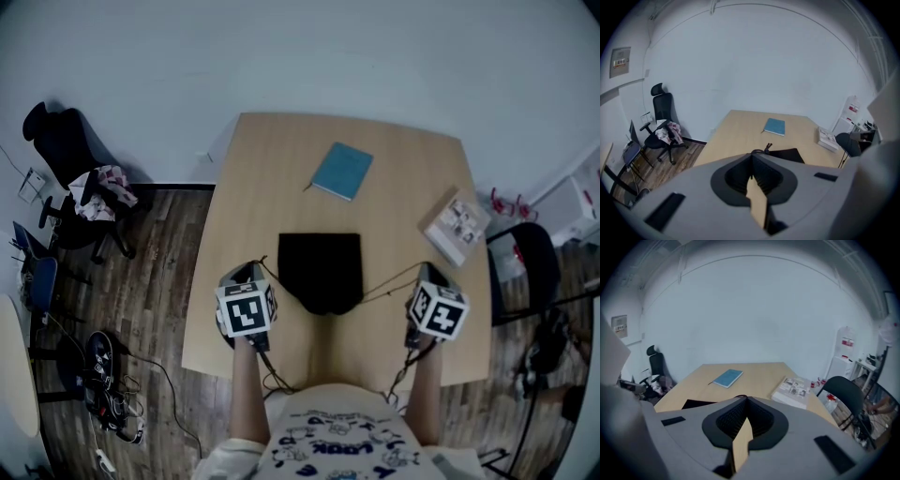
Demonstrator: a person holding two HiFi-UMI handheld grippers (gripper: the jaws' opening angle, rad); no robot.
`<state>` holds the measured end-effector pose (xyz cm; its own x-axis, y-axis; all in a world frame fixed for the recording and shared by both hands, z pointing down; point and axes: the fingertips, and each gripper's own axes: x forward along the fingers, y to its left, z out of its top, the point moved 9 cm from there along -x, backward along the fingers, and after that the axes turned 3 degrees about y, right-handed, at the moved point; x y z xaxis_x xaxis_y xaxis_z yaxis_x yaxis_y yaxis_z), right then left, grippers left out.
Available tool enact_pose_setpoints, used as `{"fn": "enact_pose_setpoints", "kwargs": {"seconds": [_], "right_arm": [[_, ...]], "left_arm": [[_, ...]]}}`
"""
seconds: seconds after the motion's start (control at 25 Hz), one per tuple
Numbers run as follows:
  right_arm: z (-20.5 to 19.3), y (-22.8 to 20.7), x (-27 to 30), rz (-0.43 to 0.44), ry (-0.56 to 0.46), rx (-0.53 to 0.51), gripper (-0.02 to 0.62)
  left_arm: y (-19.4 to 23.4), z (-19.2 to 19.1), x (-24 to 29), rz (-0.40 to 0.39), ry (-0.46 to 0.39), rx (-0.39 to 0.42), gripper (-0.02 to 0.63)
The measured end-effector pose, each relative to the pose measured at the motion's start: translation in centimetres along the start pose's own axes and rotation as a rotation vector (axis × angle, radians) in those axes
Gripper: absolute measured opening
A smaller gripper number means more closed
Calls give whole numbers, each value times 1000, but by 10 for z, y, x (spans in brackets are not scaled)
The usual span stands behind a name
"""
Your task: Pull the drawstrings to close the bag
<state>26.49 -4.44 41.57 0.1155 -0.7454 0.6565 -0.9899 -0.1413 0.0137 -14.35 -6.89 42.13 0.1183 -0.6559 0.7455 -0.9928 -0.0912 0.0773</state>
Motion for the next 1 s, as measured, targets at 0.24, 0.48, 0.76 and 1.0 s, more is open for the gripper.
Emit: {"fn": "enact_pose_setpoints", "kwargs": {"seconds": [0.24, 0.48, 0.76, 1.0], "right_arm": [[-18, 49, 10, 297, 143, -106, 3], [-44, 70, 17, 415, 355, -283, 156], [-61, 63, 15, 459, 560, -419, 156], [-51, 64, 10, 497, 426, -317, 156]], "left_arm": [[-50, -14, 7, -228, 69, 142, 8], [-78, -33, 14, -347, 190, 294, 143], [-72, -29, 4, -437, 314, 350, 149], [-67, -30, 0, -493, 330, 372, 150]]}}
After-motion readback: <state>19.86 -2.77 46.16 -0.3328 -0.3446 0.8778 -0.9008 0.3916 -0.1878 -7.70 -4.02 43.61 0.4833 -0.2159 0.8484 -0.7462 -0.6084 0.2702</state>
